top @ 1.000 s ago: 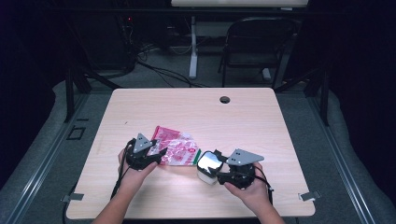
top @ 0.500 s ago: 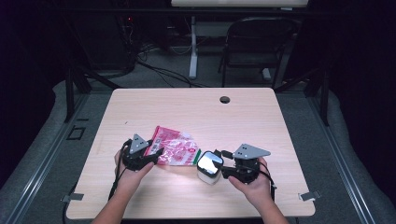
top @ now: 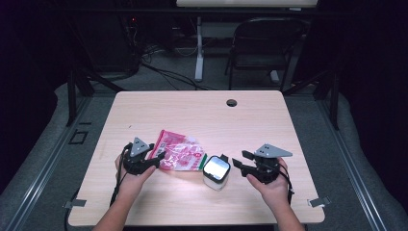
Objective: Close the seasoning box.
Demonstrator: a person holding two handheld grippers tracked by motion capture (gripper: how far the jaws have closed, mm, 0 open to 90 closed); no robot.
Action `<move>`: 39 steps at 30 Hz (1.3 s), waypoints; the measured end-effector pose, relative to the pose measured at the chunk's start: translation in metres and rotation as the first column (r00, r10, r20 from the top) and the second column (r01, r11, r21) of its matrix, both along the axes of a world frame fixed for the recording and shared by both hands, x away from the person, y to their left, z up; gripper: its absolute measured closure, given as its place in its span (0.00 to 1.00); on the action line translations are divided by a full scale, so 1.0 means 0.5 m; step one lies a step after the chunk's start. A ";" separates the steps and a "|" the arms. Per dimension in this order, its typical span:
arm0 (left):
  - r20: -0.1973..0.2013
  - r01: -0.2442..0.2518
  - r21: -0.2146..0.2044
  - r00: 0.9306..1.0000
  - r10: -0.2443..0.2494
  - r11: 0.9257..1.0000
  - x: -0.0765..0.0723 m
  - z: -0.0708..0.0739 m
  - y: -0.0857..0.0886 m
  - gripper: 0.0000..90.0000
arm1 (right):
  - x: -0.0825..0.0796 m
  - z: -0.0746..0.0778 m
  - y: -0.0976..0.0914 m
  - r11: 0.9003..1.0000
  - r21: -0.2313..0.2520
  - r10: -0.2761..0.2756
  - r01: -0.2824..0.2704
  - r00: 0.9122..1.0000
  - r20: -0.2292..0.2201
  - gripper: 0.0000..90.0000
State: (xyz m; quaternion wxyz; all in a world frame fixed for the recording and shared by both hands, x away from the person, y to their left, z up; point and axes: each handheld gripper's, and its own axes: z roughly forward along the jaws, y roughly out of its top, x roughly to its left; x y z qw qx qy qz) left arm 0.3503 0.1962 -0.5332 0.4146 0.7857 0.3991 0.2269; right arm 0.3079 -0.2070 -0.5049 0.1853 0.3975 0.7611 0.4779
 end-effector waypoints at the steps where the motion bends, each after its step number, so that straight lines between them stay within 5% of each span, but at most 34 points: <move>1: -0.002 -0.004 -0.003 1.000 0.004 1.000 0.000 0.000 0.001 0.49 | 0.001 -0.003 -0.004 1.000 0.003 -0.017 0.017 1.000 -0.006 0.54; 39: -0.020 -0.076 -0.036 0.997 0.076 0.996 0.016 -0.010 0.037 0.48 | 0.021 -0.038 -0.047 0.993 0.003 -0.118 0.118 0.991 -0.069 0.53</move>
